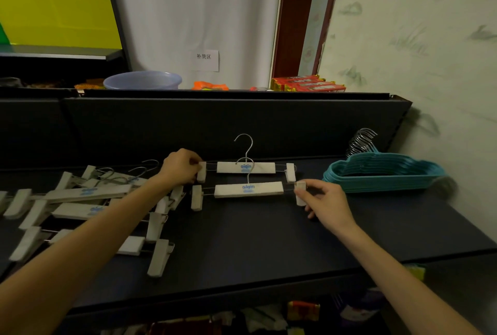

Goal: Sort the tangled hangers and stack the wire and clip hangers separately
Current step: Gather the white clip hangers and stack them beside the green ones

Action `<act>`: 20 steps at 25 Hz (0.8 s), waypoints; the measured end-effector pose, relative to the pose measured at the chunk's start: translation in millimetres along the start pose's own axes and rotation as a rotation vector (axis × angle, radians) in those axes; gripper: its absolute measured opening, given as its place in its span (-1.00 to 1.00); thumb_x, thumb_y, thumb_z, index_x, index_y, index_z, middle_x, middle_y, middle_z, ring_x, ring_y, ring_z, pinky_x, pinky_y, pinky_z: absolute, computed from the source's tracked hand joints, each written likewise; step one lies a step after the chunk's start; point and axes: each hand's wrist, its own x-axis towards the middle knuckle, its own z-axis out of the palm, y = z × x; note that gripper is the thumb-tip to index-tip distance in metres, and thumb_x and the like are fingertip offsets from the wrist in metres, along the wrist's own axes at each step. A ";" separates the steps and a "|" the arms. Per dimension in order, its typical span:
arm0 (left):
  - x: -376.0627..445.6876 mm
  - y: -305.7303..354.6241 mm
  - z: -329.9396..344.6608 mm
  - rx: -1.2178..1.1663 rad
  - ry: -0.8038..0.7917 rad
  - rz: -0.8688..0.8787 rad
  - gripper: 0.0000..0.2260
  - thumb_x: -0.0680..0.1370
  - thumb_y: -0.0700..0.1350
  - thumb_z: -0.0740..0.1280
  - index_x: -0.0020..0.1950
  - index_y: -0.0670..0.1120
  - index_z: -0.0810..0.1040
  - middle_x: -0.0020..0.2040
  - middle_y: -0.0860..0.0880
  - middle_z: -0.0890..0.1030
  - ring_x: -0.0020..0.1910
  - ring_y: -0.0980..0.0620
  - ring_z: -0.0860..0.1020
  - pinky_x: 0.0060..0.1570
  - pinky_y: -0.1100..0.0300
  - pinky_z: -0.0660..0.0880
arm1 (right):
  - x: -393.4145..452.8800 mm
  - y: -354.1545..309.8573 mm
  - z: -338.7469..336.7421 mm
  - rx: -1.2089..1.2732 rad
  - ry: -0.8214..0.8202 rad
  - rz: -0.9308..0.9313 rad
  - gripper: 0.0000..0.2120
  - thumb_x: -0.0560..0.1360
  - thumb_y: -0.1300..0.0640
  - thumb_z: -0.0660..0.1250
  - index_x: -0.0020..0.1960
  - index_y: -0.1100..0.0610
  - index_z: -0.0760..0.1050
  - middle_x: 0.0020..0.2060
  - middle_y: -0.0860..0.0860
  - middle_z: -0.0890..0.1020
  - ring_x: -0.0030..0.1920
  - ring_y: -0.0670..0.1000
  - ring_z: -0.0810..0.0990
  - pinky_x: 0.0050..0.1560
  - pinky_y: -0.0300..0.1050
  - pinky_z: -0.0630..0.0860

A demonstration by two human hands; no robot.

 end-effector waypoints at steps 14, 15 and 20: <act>-56.5 1.1 -17.1 0.227 -0.260 0.362 -0.61 0.56 -0.05 0.42 0.38 0.05 0.49 0.22 0.17 0.49 0.18 0.21 0.48 0.21 0.24 0.44 | 30.5 -8.1 -14.0 -0.274 -0.304 0.075 -0.62 0.55 0.06 0.43 0.34 -0.03 0.48 -0.07 0.00 0.67 -0.31 -0.09 0.59 -0.40 -0.37 0.44; -55.8 1.7 -18.9 0.211 -0.329 0.353 -0.56 0.56 -0.08 0.42 0.43 0.04 0.44 0.24 0.18 0.47 0.23 0.20 0.45 0.25 0.23 0.40 | 33.2 -12.2 -18.8 -0.333 -0.367 0.064 -0.64 0.57 0.06 0.41 0.35 0.00 0.51 -0.09 0.01 0.66 -0.30 -0.08 0.57 -0.39 -0.37 0.44; -44.3 8.1 -25.1 0.159 -0.502 0.340 -0.52 0.55 -0.18 0.43 0.44 0.01 0.43 0.27 0.12 0.52 0.27 0.20 0.46 0.38 0.14 0.39 | 41.4 -24.1 -33.0 -0.394 -0.570 0.065 -0.68 0.60 0.06 0.36 0.35 -0.02 0.52 -0.01 0.10 0.63 -0.24 -0.07 0.54 -0.37 -0.37 0.44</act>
